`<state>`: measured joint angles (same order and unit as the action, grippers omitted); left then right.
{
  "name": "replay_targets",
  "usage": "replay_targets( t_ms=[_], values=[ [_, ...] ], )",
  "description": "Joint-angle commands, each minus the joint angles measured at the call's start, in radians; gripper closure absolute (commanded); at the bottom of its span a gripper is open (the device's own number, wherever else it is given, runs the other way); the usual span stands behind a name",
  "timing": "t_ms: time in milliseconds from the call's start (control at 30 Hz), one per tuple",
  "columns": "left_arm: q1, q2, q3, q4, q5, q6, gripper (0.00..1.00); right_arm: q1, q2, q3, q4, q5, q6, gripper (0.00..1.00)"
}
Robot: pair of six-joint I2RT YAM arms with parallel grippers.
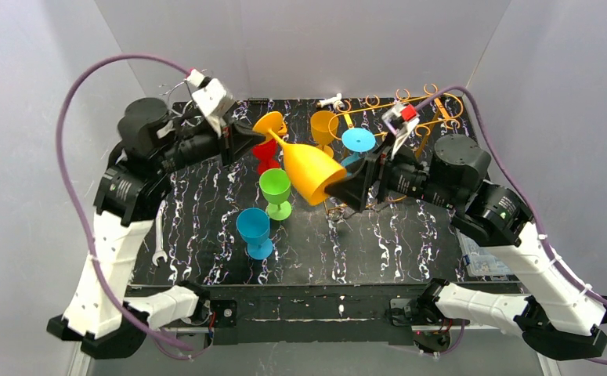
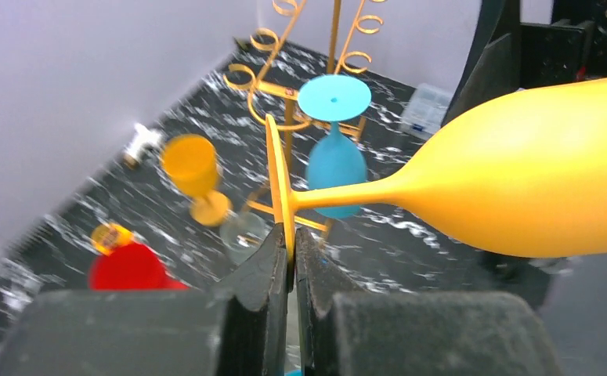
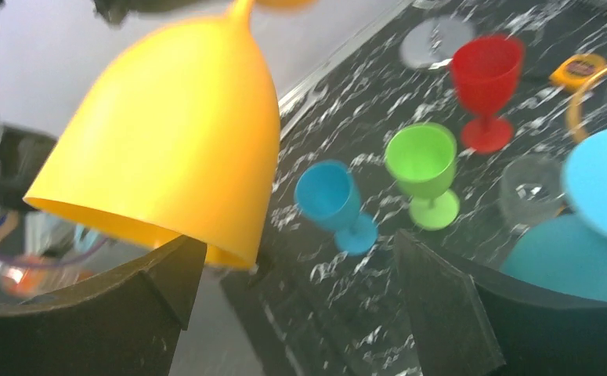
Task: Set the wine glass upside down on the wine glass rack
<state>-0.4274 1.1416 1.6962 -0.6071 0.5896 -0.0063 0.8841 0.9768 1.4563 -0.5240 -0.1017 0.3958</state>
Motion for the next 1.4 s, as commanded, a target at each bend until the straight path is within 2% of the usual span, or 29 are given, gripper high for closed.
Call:
replay_targets(
  t_ms=[0, 167, 300, 433, 533, 800, 1100, 1367],
  values=[
    [-0.002, -0.129, -0.054, 0.131, 0.044, 0.396, 1.0, 0.004, 0.005, 0.012, -0.132, -0.257, -0.003, 0.02],
    [-0.002, -0.208, -0.148, 0.167, 0.078, 0.64, 1.0, 0.003, -0.005, 0.058, -0.153, -0.355, -0.012, 0.02],
    [-0.002, -0.244, -0.192, 0.195, 0.099, 0.743, 1.0, 0.003, 0.024, 0.099, -0.174, -0.403, -0.014, 0.02],
    [-0.004, -0.287, -0.249, 0.209, 0.163, 0.844, 1.0, 0.004, 0.046, 0.072, -0.055, -0.424, 0.005, 0.02],
    [-0.004, -0.31, -0.289, 0.222, 0.177, 0.903, 1.0, 0.003, 0.056, 0.008, 0.123, -0.417, 0.047, 0.02],
    [-0.005, -0.335, -0.305, 0.245, 0.187, 0.93, 1.0, 0.015, 0.129, -0.07, 0.349, -0.378, 0.075, 0.02],
    [-0.005, -0.327, -0.32, 0.262, 0.202, 0.95, 1.0, 0.249, 0.253, -0.061, 0.392, -0.247, 0.008, 0.02],
    [-0.007, -0.328, -0.32, 0.277, 0.194, 0.959, 1.0, 0.291, 0.256, -0.158, 0.509, -0.234, 0.037, 0.02]
  ],
)
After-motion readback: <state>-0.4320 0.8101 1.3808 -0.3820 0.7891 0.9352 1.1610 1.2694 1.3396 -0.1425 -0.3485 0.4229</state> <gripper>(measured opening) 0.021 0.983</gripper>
